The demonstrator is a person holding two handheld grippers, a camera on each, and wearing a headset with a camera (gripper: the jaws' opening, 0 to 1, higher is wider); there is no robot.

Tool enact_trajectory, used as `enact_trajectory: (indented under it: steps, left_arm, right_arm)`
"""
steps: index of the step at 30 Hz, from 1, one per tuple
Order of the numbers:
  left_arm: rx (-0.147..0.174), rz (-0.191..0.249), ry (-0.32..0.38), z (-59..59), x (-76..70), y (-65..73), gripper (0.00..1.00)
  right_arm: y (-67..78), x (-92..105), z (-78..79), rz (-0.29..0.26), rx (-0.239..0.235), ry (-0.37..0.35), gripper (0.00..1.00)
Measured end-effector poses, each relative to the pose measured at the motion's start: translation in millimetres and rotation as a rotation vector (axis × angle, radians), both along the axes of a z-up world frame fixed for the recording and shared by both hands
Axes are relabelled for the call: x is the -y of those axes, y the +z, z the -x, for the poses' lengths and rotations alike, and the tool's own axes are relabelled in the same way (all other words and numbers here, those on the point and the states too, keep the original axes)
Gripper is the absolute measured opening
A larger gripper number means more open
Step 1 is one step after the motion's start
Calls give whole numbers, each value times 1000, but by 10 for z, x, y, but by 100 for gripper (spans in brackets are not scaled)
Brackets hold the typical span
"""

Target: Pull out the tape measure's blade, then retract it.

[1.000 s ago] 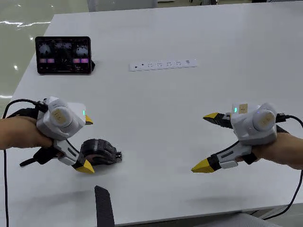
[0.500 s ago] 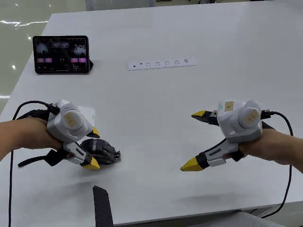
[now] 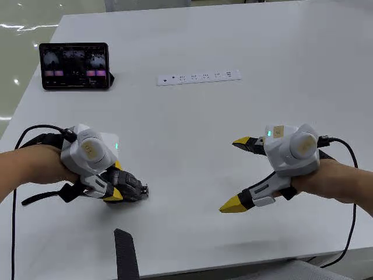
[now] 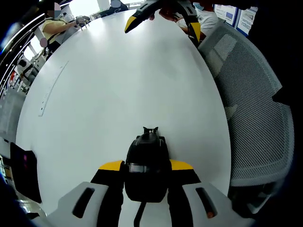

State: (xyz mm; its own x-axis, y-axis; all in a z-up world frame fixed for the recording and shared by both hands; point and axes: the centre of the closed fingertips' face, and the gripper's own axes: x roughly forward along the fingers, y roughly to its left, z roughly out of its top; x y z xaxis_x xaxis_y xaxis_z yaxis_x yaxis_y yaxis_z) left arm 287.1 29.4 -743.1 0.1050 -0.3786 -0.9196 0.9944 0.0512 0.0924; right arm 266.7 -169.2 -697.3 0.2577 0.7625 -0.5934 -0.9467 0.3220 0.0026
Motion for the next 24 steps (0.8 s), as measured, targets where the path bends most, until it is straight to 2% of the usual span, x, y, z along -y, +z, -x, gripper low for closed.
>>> enact_trajectory:
  steps: [5,8,12,16,19,24]
  left_arm:
    - [3,4,2,21,11,5,30]
    - [9,3,8,18,13,3,30]
    - [21,1,7,1,15,-3,30]
    - [28,4,25,-7,16,-10,30]
    - [35,-11,28,4,23,-17,30]
    - [36,-6,18,-14,22,-37,30]
  right_arm:
    - [-48,-44,-22,6,0,7,99]
    - [-108,-68,-70,23,17,11,99]
    - [-169,-141,-113,22,3,16,99]
    - [-247,-257,-149,30,-6,36,99]
    - [-290,-358,-171,31,-17,48,99]
    - [-322,-568,-212,6,-34,62,99]
